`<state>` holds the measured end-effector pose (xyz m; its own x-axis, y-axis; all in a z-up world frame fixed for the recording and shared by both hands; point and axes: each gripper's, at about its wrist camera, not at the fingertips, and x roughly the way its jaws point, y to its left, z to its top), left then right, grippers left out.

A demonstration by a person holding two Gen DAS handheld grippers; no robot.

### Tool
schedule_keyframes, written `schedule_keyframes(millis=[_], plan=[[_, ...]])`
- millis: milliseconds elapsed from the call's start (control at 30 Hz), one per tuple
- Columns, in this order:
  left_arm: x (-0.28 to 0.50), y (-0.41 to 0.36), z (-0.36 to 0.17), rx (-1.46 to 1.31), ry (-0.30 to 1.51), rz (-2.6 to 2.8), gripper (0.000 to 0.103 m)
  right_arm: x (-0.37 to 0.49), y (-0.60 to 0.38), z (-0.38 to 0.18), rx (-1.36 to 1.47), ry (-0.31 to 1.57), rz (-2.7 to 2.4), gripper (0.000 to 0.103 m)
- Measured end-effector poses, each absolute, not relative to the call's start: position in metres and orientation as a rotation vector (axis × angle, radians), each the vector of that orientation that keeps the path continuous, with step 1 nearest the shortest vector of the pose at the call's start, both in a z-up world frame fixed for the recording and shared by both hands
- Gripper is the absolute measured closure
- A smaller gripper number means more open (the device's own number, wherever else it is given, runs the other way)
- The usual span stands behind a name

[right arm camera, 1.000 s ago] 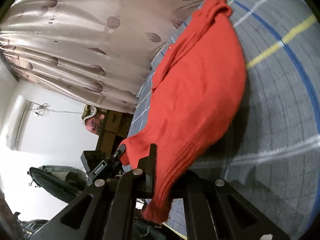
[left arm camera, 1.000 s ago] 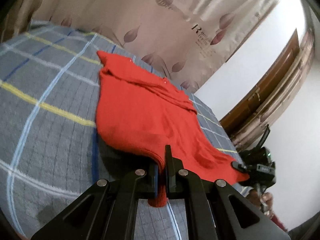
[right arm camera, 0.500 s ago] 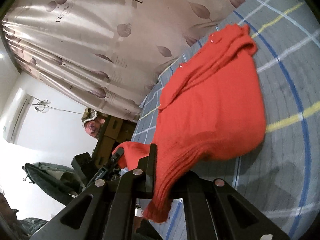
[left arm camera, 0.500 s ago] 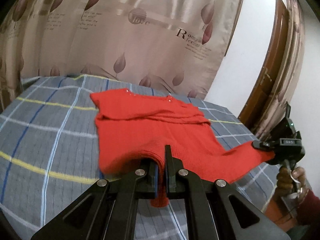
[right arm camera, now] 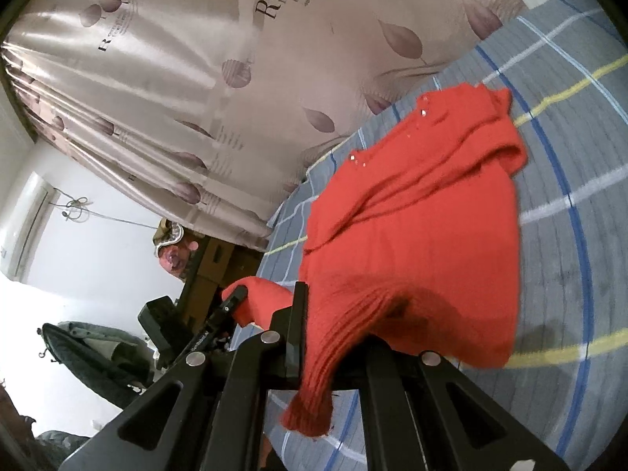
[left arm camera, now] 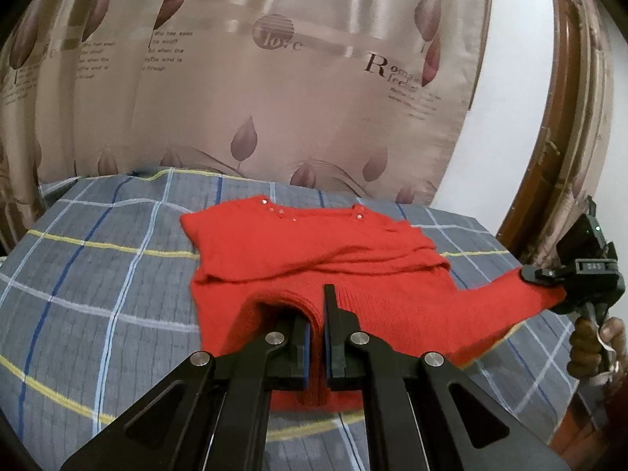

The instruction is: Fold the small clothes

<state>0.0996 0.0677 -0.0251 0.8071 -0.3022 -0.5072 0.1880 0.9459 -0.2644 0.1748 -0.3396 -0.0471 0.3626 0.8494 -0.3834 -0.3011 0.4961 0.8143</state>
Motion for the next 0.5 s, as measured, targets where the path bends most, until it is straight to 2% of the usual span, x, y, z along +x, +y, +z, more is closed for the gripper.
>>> schedule_keyframes(millis=[500], plan=[[0.154, 0.063, -0.034, -0.211, 0.602, -0.231, 0.098, 0.226, -0.348, -0.058, 0.737, 0.922, 0.786, 0.099]])
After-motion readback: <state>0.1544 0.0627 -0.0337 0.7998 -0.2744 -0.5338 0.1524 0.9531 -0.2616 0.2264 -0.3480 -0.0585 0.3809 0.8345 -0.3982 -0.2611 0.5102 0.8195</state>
